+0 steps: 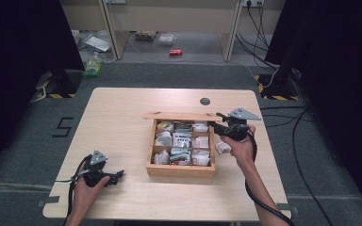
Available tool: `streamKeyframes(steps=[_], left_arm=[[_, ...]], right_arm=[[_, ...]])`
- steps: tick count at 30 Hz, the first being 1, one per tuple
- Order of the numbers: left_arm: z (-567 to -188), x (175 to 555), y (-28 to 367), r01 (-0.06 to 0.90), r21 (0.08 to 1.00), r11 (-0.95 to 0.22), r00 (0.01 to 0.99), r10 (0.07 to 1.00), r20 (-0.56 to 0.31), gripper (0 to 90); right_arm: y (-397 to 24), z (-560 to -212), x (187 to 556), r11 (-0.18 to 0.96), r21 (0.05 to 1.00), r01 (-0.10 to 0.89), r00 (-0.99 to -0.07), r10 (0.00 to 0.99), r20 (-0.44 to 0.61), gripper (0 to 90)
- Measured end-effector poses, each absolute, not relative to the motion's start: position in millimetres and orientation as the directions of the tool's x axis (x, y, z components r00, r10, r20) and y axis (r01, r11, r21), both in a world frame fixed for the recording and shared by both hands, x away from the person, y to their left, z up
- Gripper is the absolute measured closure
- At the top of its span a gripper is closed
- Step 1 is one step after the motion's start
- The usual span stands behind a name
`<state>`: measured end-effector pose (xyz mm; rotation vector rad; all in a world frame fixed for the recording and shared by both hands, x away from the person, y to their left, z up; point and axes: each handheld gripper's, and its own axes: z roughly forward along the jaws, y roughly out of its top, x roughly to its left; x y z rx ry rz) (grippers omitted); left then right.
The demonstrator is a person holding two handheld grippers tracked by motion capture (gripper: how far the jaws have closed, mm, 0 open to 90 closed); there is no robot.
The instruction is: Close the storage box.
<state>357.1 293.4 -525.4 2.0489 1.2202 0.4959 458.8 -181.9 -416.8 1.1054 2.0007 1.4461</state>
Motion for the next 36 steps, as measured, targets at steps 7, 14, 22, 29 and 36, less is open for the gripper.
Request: streamKeyframes(steps=[7, 14, 22, 29, 36], left_arm=[[-525.4, 357.1, 293.4, 0.610, 0.725, -0.319, 0.485, 0.874, -0.023, 0.0], [-525.4, 357.1, 293.4, 0.610, 0.725, -0.319, 0.485, 0.874, -0.023, 0.0], [-525.5, 357.1, 293.3, 0.610, 0.726, -0.317, 0.484, 0.875, -0.024, 0.0], [-525.5, 357.0, 293.3, 0.610, 0.726, -0.318, 0.484, 0.875, -0.024, 0.0], [-525.5, 357.0, 293.3, 0.609, 0.726, -0.318, 0.484, 0.875, -0.024, 0.0]], right_arm=[[-185.5, -419.3, 452.0, 0.145, 0.921, 0.361, -0.598, 0.794, 0.109, 52.7], [-189.2, -419.8, 444.5, 0.157, 0.919, 0.361, -0.611, 0.785, 0.106, 52.7], [-189.9, -423.2, 439.0, 0.168, 0.913, 0.372, -0.611, 0.785, 0.105, 52.7], [-188.8, -426.8, 433.9, 0.179, 0.901, 0.394, -0.604, 0.790, 0.107, 52.7], [-190.4, -430.9, 431.4, 0.177, 0.895, 0.408, -0.600, 0.792, 0.117, 52.4]])
